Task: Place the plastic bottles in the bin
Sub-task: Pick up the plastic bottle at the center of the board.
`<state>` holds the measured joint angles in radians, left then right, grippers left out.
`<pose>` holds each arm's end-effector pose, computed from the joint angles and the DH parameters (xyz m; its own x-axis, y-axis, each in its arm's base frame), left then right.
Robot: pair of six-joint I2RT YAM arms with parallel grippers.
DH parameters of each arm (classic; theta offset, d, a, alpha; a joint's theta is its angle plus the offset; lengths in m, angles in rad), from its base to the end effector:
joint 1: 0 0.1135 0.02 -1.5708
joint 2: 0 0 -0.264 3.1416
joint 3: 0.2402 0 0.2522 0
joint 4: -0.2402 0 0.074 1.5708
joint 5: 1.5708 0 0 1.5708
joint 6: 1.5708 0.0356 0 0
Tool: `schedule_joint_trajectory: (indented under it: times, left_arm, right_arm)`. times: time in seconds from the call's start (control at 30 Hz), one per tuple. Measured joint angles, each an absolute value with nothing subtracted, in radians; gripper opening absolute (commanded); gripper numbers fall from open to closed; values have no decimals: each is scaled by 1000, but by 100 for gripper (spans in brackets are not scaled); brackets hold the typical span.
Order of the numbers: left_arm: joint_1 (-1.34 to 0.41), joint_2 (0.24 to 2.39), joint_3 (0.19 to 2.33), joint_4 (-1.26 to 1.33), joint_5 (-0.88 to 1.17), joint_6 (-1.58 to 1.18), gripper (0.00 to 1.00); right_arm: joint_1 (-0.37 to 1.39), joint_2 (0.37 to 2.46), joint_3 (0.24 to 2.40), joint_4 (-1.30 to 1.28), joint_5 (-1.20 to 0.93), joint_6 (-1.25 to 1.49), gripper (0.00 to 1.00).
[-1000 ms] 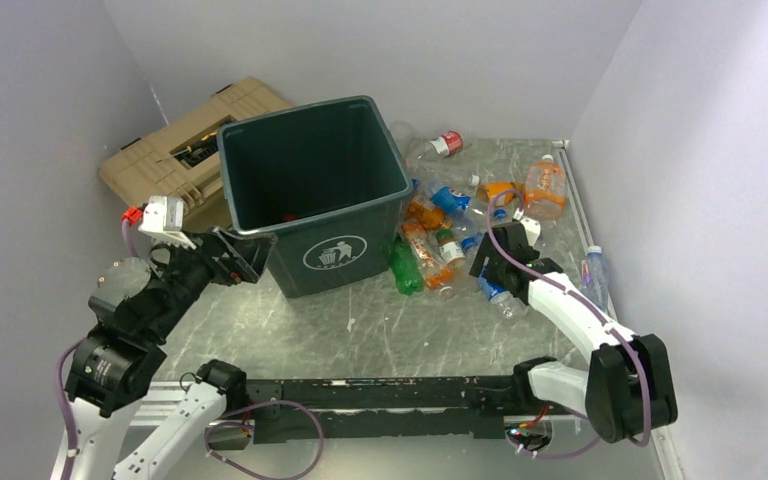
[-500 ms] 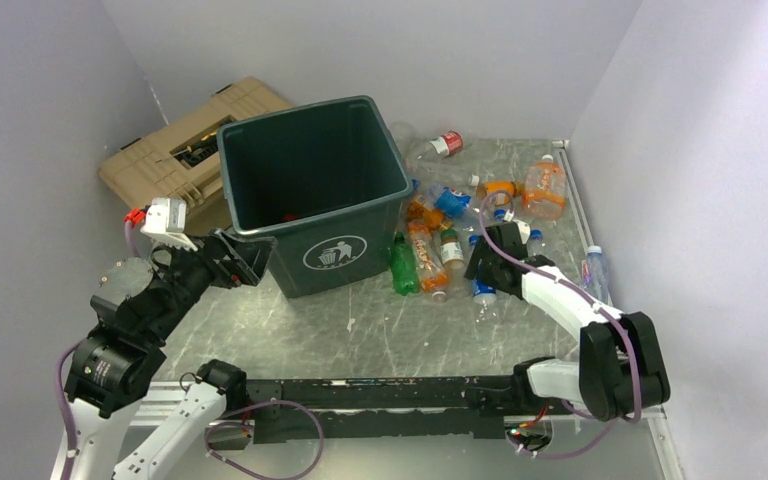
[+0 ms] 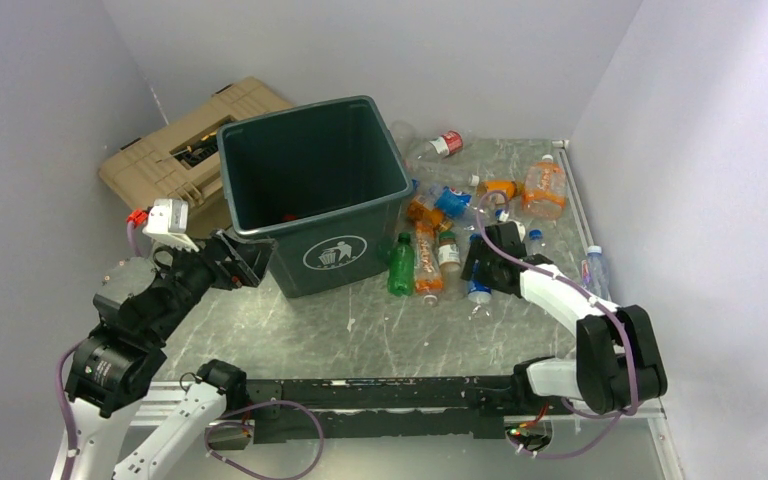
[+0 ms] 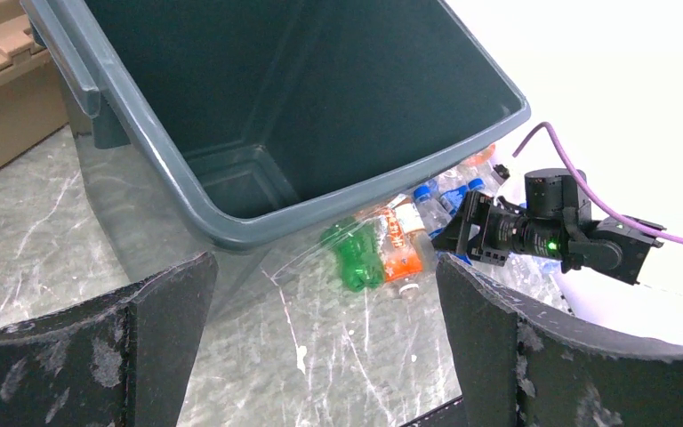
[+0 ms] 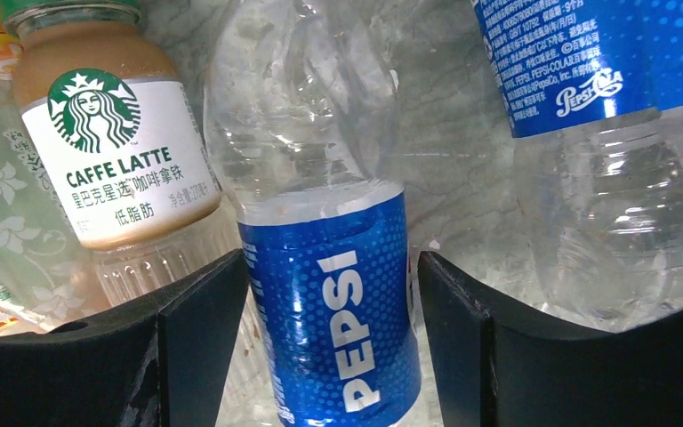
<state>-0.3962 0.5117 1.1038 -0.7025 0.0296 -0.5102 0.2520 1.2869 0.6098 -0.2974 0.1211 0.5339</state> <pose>0.0628 -0.0274 0.4172 -0.2903 -0.4077 -0.8657 0.3107 0.8156 -0.4882 0.2296 0.0547 0.1697 -0.7823 0.3202 -0.5343 0.2513 0.9471 0.1997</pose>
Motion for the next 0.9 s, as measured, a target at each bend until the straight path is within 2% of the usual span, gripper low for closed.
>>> schedule_joint_trajectory:
  times: [0.07, 0.2, 0.27, 0.5, 0.9]
  left_arm:
    - [-396, 512, 1104, -702, 30, -511, 99]
    - [-396, 512, 1104, -702, 30, -514, 99]
    - [-396, 512, 1104, -702, 30, -517, 99]
    - [-396, 513, 1104, -703, 30, -517, 99]
    - [-396, 567, 1177, -700, 28, -508, 99]
  right_arm:
    - [252, 1288, 608, -302, 117, 528, 74]
    - [252, 1288, 601, -305, 111, 522, 58]
    - [252, 1284, 595, -305, 109, 522, 54]
    - [252, 1173, 594, -356, 97, 522, 52]
    - [290, 768, 728, -551, 90, 525, 50]
